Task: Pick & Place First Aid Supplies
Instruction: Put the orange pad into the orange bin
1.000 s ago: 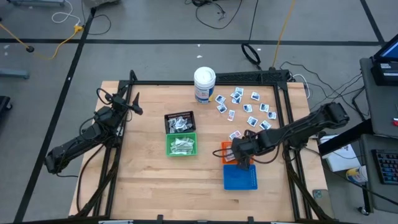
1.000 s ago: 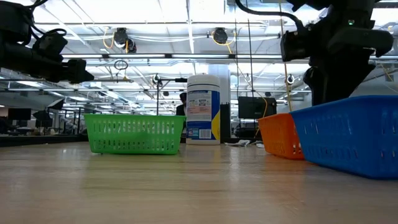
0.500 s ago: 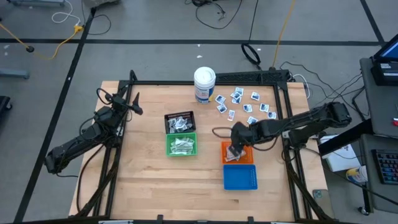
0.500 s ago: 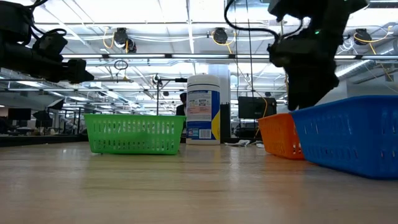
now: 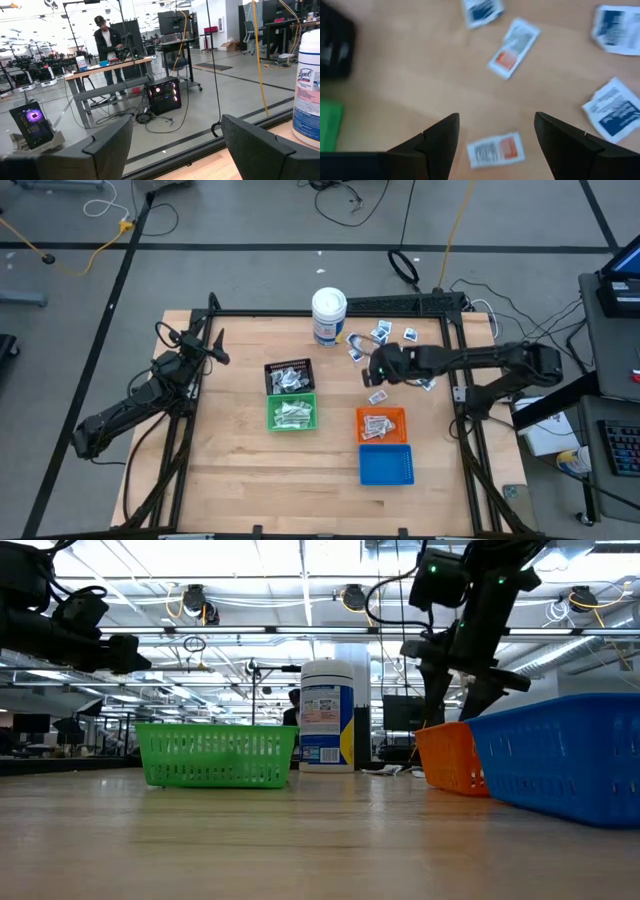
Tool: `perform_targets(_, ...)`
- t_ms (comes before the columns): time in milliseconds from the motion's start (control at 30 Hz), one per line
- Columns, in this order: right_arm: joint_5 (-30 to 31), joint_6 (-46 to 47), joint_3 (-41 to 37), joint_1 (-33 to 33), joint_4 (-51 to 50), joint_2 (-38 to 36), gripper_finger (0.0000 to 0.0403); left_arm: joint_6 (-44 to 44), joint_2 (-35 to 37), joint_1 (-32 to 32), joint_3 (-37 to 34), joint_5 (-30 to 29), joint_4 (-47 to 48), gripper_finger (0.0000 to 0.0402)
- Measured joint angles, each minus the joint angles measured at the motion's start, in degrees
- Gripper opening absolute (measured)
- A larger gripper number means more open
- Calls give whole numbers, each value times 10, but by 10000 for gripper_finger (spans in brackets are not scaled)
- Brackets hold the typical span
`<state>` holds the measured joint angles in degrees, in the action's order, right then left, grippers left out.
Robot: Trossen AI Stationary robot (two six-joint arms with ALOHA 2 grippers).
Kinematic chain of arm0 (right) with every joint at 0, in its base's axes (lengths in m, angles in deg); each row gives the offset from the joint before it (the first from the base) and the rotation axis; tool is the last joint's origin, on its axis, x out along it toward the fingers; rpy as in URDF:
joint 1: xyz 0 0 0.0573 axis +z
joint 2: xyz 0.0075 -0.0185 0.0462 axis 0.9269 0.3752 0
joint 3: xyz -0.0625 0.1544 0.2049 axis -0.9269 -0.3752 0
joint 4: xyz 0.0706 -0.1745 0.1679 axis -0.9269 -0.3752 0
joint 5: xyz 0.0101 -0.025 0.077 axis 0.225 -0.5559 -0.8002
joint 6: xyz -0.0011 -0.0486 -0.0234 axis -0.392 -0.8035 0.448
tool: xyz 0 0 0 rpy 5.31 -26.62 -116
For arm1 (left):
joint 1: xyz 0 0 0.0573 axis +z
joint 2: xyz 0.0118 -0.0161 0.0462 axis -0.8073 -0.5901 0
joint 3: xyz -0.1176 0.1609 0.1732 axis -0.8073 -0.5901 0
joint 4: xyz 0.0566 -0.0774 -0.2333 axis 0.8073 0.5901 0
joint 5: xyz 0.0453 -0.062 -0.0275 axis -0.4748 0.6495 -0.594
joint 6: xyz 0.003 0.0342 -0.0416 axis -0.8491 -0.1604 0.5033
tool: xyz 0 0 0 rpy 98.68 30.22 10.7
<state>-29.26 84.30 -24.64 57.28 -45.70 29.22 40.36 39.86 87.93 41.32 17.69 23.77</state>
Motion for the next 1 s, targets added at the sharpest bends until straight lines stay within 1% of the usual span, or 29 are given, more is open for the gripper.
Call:
perform_targets(100, 3, 35, 0, -31, 2, 0, 252, 0, 0, 0, 0, 0, 0, 306)
perform_targets(233, 30, 72, 0, -61, 10, 1, 252, 0, 0, 0, 0, 0, 0, 305)
perform_targets(400, 28, 98, 3, -90, 27, 31, 251, 0, 0, 0, 0, 0, 0, 306)
perform_targets(533, 28, 99, 21, -107, 15, 61, 251, 0, 0, 0, 0, 0, 0, 306)
perform_targets(800, 28, 93, 82, -133, 1, 117, 251, 0, 0, 0, 0, 0, 0, 306)
perform_targets(1000, 20, 98, 95, -134, 1, 156, 251, 0, 0, 0, 0, 0, 0, 306)
